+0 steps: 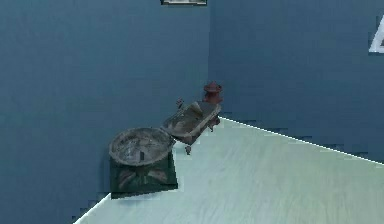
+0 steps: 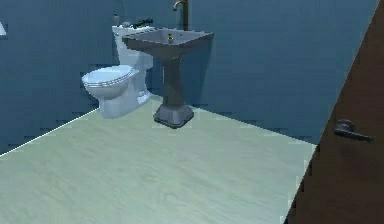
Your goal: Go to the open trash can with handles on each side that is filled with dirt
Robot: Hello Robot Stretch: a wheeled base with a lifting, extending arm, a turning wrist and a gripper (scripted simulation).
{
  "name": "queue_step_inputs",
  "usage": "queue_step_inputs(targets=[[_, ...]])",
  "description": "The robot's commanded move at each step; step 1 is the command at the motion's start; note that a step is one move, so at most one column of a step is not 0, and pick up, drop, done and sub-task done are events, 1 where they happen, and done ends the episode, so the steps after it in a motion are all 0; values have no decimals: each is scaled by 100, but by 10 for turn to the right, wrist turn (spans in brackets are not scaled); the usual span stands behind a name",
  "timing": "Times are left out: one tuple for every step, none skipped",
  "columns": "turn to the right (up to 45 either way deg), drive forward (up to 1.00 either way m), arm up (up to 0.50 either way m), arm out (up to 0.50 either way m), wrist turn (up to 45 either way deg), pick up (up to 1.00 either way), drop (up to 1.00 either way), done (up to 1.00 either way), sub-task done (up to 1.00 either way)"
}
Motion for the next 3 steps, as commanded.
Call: queue_step_inputs(targets=[[0,30,0,0,0,0,0,0,0],[-210,0,0,0,0,0,0,0,0],[0,0,0,0,0,0,0,100,0]])
